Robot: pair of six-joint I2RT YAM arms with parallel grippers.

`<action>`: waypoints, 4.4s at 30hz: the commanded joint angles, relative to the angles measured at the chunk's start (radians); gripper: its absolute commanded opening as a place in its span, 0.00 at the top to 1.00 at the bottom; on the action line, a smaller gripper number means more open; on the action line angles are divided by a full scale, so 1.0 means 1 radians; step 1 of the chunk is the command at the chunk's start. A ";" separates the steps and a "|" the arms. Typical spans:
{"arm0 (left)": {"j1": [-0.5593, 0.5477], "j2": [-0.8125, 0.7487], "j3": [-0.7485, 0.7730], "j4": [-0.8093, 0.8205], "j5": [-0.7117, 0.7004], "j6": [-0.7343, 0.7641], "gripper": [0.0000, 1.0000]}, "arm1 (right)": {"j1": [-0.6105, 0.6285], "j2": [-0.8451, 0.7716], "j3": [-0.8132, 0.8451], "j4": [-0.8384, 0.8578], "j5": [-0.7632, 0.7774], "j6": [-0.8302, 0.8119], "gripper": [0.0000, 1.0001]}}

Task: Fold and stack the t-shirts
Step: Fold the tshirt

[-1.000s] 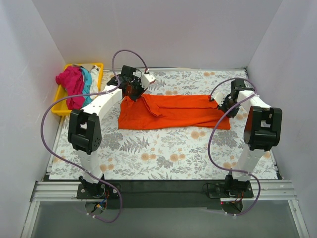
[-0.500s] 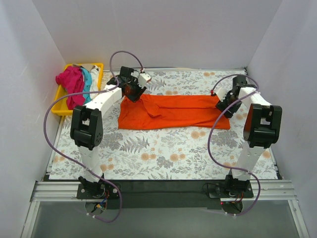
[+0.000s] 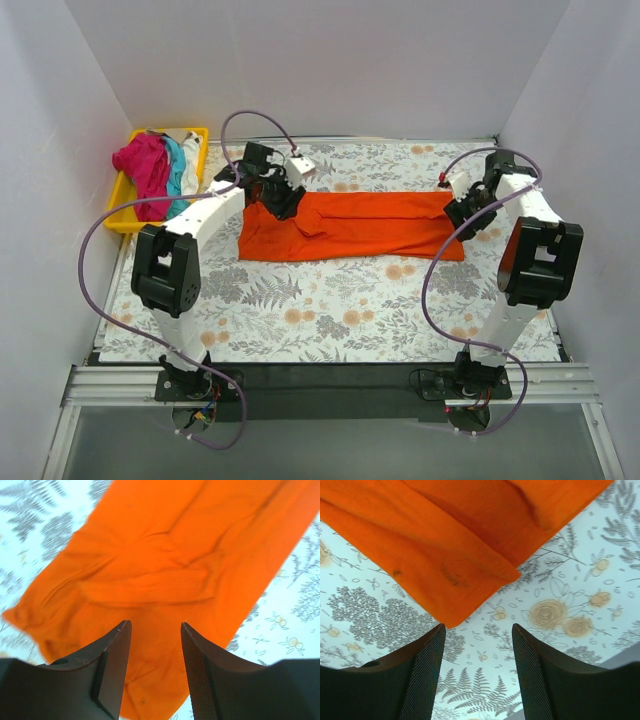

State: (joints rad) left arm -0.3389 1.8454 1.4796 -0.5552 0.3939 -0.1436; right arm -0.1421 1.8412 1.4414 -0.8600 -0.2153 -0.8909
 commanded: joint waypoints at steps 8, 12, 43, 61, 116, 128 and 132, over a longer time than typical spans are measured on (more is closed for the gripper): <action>-0.146 0.043 -0.030 0.069 -0.029 0.067 0.57 | -0.010 0.069 -0.041 -0.074 -0.019 0.102 0.50; -0.166 0.084 -0.030 0.074 -0.058 0.067 0.58 | -0.010 0.093 -0.042 -0.076 -0.013 0.116 0.50; -0.143 0.340 0.329 0.146 -0.201 -0.014 1.00 | -0.025 0.125 -0.042 -0.073 0.013 0.095 0.99; 0.046 -0.035 0.065 -0.138 -0.006 -0.257 0.51 | -0.025 0.112 -0.019 -0.077 0.044 0.078 0.99; 0.386 -0.011 -0.218 -0.341 0.045 -0.063 1.00 | -0.025 0.083 -0.120 -0.083 0.244 -0.143 0.99; 0.385 -0.106 -0.250 -0.408 0.154 0.030 0.67 | -0.013 -0.034 -0.188 -0.152 0.165 -0.186 0.45; 0.379 -0.141 -0.144 -0.382 0.160 -0.003 0.62 | -0.039 -0.037 -0.006 -0.218 0.059 -0.155 0.42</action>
State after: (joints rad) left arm 0.0380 1.7916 1.2411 -0.9596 0.5121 -0.1532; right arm -0.1574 1.8538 1.2751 -1.0042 -0.0639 -1.0134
